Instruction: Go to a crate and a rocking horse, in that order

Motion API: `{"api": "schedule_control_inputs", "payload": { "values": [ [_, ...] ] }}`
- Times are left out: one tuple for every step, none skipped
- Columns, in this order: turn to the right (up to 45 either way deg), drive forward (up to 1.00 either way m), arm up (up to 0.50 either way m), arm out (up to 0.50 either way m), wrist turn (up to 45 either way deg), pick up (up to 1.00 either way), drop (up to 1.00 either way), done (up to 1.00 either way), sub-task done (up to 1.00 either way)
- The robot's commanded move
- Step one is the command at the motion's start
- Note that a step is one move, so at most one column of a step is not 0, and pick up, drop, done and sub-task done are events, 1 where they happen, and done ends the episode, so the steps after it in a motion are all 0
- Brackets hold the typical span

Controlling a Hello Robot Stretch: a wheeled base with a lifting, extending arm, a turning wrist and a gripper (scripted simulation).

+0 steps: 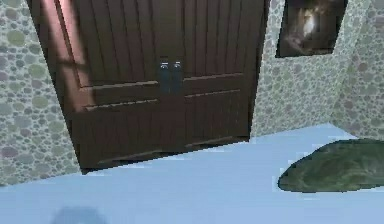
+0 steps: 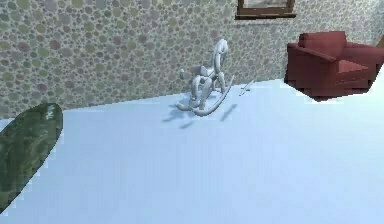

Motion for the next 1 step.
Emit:
{"api": "schedule_control_inputs", "payload": {
  "values": [
    [0.0, 0.10, 0.00, 0.00, 0.0, 0.00, 0.00, 0.00, 0.00]
  ]
}}
